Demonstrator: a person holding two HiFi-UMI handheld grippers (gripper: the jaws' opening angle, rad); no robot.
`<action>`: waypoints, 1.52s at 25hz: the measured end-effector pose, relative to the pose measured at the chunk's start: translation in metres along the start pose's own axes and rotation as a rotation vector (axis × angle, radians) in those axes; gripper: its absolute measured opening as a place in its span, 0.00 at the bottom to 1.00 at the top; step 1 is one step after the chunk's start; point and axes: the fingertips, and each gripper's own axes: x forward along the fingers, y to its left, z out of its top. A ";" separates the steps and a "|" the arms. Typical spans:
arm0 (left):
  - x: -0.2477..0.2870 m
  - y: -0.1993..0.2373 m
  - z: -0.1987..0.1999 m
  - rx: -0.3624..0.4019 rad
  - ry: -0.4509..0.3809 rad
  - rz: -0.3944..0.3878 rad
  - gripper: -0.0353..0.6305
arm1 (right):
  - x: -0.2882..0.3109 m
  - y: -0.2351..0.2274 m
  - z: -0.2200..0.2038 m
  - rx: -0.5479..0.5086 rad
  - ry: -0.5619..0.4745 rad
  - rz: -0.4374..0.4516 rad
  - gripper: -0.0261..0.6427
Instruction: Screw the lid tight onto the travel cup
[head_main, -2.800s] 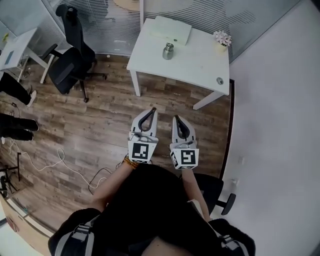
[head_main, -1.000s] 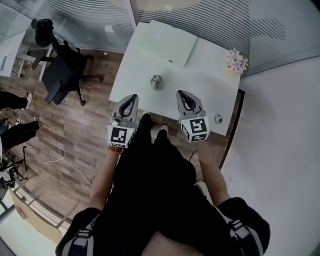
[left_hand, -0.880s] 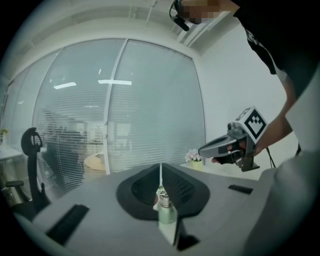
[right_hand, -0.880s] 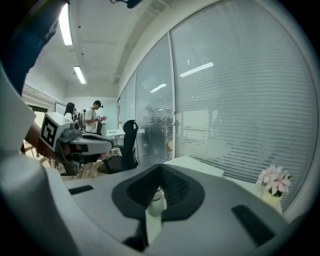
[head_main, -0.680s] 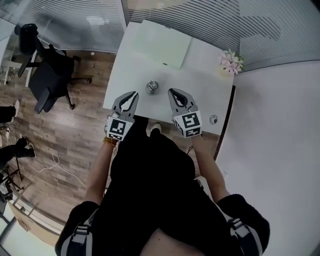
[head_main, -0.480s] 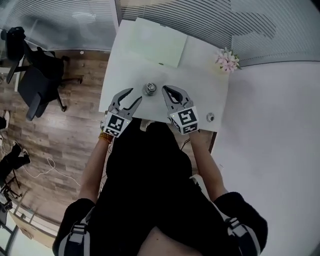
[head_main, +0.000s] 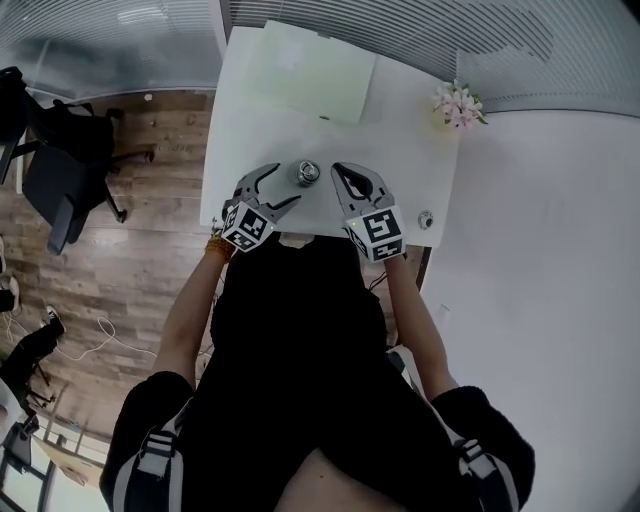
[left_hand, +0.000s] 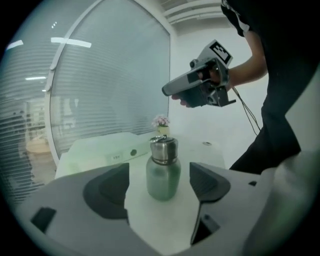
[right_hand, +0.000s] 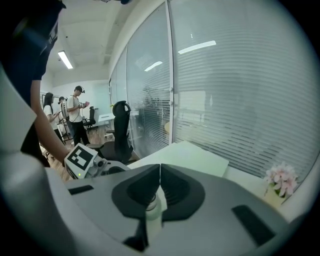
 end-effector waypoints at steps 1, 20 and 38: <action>0.005 -0.001 -0.006 -0.007 0.019 -0.011 0.62 | 0.000 -0.002 -0.001 0.008 0.000 -0.005 0.04; 0.065 -0.013 -0.026 0.038 0.114 -0.132 0.66 | 0.047 0.038 -0.059 -0.089 0.235 0.225 0.42; 0.077 -0.010 -0.040 -0.001 0.150 -0.115 0.60 | 0.073 0.040 -0.085 -0.201 0.436 0.203 0.40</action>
